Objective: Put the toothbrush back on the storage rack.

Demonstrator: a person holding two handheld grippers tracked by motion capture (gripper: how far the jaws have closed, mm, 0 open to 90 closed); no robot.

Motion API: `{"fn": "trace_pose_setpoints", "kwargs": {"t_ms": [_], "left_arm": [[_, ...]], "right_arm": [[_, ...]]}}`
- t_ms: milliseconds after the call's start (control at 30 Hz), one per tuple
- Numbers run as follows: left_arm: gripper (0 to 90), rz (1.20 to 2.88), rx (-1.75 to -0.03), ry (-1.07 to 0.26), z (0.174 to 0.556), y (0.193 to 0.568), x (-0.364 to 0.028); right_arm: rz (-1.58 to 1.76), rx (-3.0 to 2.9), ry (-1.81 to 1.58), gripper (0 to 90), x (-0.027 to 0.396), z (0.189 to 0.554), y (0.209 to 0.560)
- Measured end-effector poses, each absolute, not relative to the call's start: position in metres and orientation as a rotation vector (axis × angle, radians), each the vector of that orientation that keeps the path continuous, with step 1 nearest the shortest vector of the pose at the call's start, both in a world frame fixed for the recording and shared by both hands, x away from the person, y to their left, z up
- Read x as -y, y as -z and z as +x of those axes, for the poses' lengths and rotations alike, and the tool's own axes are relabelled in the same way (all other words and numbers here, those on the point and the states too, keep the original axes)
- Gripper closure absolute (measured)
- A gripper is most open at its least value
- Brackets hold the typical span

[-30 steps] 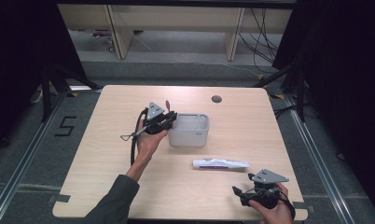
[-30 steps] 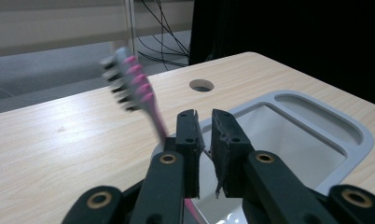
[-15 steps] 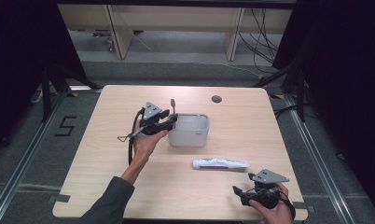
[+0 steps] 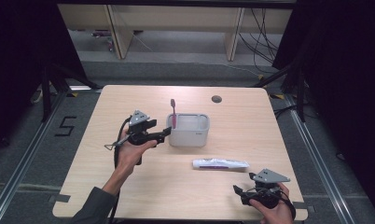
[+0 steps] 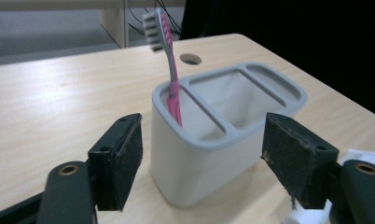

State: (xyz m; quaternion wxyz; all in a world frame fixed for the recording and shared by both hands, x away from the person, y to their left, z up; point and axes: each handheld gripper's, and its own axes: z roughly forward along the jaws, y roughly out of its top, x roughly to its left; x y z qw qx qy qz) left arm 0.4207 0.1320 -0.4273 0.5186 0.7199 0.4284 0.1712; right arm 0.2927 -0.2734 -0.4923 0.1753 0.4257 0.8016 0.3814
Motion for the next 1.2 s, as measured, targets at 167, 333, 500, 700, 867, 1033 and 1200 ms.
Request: {"fn": "trace_pose_setpoints", "kwargs": {"t_ms": [167,333,500,700,867,1033,1200], "left_arm": [[25.3,1.760,-1.017,-0.397,0.407,0.434,-0.142],[24.3,1.797,-1.006,-0.407,0.395,0.440,-0.151],[23.9,1.813,-1.016,-0.413,0.390,0.448,-0.159],[23.8,1.813,-1.010,-0.421,0.385,0.452,-0.162],[23.4,1.827,-1.012,-0.418,0.381,0.458,-0.164],[22.7,1.858,-1.012,-0.417,0.373,0.468,-0.166],[22.7,1.875,-1.025,-0.403,0.367,0.479,-0.172]], "right_arm": [[1.207,-2.268,-1.082,22.0,0.274,0.293,0.492],[1.205,-2.271,-1.070,22.3,0.274,0.293,0.491],[1.227,-2.272,-1.077,22.2,0.273,0.292,0.491],[1.199,-2.269,-1.069,22.2,0.274,0.293,0.491],[1.221,-2.275,-1.089,22.3,0.273,0.292,0.492],[1.177,-2.299,-1.078,22.3,0.275,0.294,0.491],[1.191,-2.284,-1.100,22.4,0.274,0.294,0.492]]}}
